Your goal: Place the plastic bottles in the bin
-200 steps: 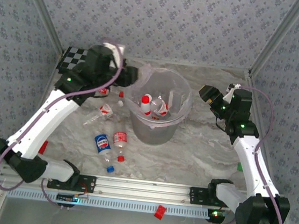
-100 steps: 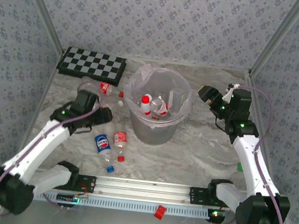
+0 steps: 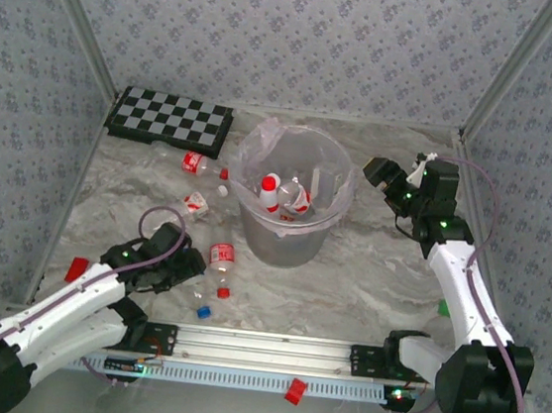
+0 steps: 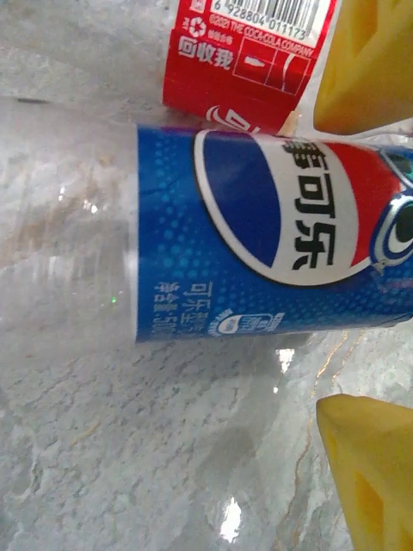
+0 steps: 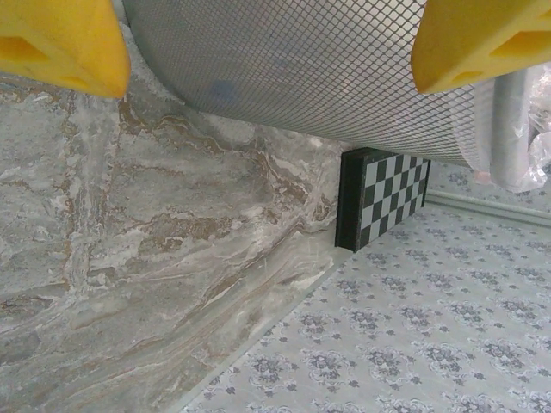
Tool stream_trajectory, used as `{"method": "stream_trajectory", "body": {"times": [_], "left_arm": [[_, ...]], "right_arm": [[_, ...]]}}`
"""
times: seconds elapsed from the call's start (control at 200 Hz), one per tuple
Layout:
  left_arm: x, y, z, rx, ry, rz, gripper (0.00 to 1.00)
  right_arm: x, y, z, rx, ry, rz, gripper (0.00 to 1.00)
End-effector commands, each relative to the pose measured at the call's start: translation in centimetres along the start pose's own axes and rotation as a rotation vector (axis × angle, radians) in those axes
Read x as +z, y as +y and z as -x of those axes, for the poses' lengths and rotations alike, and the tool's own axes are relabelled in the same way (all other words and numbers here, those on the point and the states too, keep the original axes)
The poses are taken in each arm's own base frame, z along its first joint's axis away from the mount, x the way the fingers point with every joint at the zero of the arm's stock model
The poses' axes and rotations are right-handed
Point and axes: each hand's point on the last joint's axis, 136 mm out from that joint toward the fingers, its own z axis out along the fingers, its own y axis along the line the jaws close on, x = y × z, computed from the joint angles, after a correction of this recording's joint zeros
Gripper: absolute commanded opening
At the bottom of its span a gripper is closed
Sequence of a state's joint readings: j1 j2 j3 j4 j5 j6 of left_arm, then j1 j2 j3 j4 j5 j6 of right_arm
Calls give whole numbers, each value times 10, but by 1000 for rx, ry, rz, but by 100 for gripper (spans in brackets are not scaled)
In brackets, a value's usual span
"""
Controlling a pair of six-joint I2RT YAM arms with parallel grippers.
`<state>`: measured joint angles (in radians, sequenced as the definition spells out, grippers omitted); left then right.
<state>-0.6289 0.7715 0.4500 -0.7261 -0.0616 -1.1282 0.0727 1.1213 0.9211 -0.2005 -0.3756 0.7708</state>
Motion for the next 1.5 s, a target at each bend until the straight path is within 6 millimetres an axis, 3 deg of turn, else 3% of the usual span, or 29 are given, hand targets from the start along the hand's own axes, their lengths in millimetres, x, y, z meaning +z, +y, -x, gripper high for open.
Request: {"method": "stream_trajectory", "body": {"times": [0.0,0.115,0.235,0.485,0.56,0.64,0.775,0.84,0.92,1.025,1.099,1.194,1.319,1.499], "left_arm": [[3,-9,9,-60,-53,-55,70],[7,-13,8,-74,-52,-84,56],[-8,-15,16,-50,-90,-79,44],[-81,-43,56,59,-263,-149,40],[-107,-62,71,132,-318,-186,40],[-141,-100,86,291,-382,-278,40],[-194,-169,99,585,-477,-444,35],[-214,-196,99,699,-507,-526,31],[-230,-221,92,820,-515,-620,30],[-241,-237,80,949,-526,-673,30],[-245,-244,72,1004,-540,-700,29],[-250,-250,65,1033,-549,-735,27],[-262,-254,62,1043,-579,-771,25],[-269,-256,65,1057,-615,-775,21]], "right_arm": [[-8,19,10,-31,-32,43,86],[-8,21,10,-34,-29,49,87],[-9,23,8,-37,-24,53,87],[-30,38,17,-70,-62,75,86],[-41,57,24,-123,-68,113,86],[-55,86,33,-194,-64,175,86],[-85,165,42,-311,-40,414,86],[-93,200,32,-396,19,526,86],[-99,239,5,-492,143,646,86],[-102,278,-32,-625,251,728,86],[-99,298,-45,-681,259,742,86],[-81,309,-51,-688,258,709,90],[-53,307,-64,-694,320,637,99],[-32,313,-96,-713,429,649,98]]}}
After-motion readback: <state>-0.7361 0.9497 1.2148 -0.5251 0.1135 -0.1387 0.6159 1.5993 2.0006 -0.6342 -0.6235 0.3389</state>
